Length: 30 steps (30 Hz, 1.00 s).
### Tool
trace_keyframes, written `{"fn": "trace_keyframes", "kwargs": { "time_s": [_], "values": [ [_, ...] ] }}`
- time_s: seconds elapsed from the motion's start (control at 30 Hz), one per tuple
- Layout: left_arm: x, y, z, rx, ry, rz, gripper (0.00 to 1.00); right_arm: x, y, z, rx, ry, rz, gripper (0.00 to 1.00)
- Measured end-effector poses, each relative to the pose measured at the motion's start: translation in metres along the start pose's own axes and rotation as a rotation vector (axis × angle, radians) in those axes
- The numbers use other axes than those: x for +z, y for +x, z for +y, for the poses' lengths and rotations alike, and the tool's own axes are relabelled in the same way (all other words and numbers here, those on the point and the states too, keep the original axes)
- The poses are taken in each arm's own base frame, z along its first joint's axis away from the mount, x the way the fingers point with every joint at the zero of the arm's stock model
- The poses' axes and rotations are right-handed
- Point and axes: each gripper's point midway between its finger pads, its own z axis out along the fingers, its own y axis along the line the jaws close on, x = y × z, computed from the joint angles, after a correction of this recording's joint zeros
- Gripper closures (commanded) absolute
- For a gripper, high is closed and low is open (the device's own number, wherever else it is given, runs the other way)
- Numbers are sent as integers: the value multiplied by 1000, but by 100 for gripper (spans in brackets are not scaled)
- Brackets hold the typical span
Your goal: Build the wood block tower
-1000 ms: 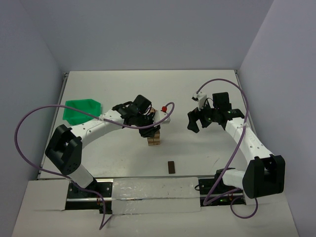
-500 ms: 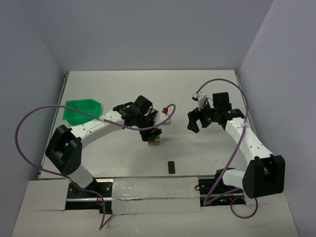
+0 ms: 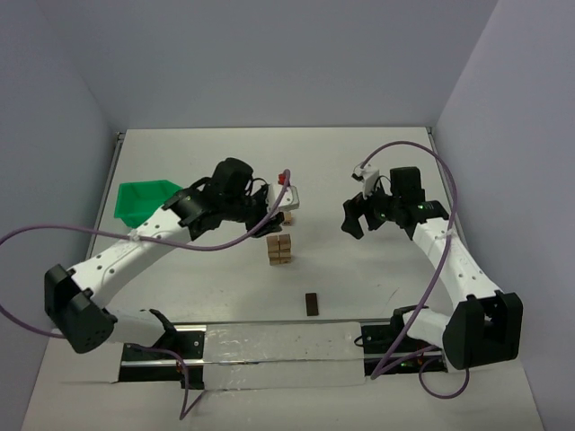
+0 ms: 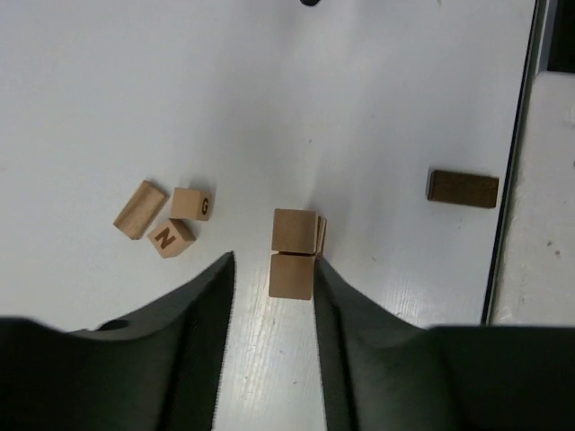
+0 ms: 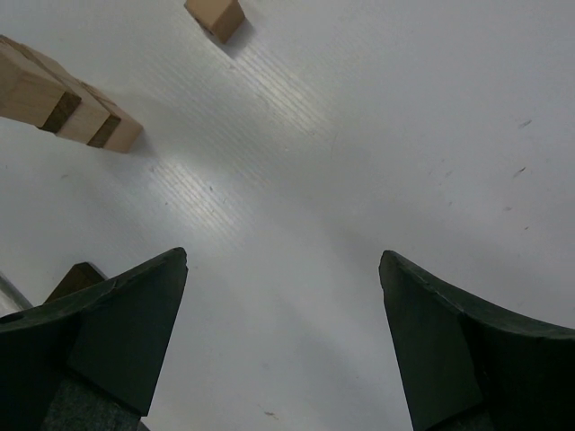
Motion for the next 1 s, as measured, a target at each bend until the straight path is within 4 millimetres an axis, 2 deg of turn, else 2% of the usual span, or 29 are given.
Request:
{"fn": "trace_keyframes", "kwargs": {
  "time_s": [0.1, 0.2, 0.27, 0.33, 0.43, 0.57, 0.63, 0.87, 1.0],
  "values": [
    [-23, 0, 6, -56, -59, -65, 80, -5, -10, 2, -19, 12, -42, 13],
    [-37, 23, 22, -170, -117, -73, 87, -9, -18, 6, -36, 16, -72, 21],
    [-39, 44, 32, -256, -145, -56, 89, -7, -22, 11, -44, 8, -79, 27],
    [-37, 68, 35, -343, -154, -20, 92, -3, -25, 19, -54, -3, -82, 33],
    [-25, 95, 24, -443, -130, 34, 100, 4, -33, 34, -74, -20, -94, 41],
    [-12, 119, 13, -564, -119, 96, 100, 19, -36, 58, -106, -39, -103, 46],
    [-9, 125, 12, -603, -124, 108, 100, 25, -34, 66, -106, -51, -96, 49],
    [-4, 124, 14, -635, -129, 87, 100, 36, -31, 63, -64, -35, -72, 50],
    [-5, 122, 13, -614, -115, 81, 96, 36, -30, 63, -64, -33, -70, 50]
  ]
}}
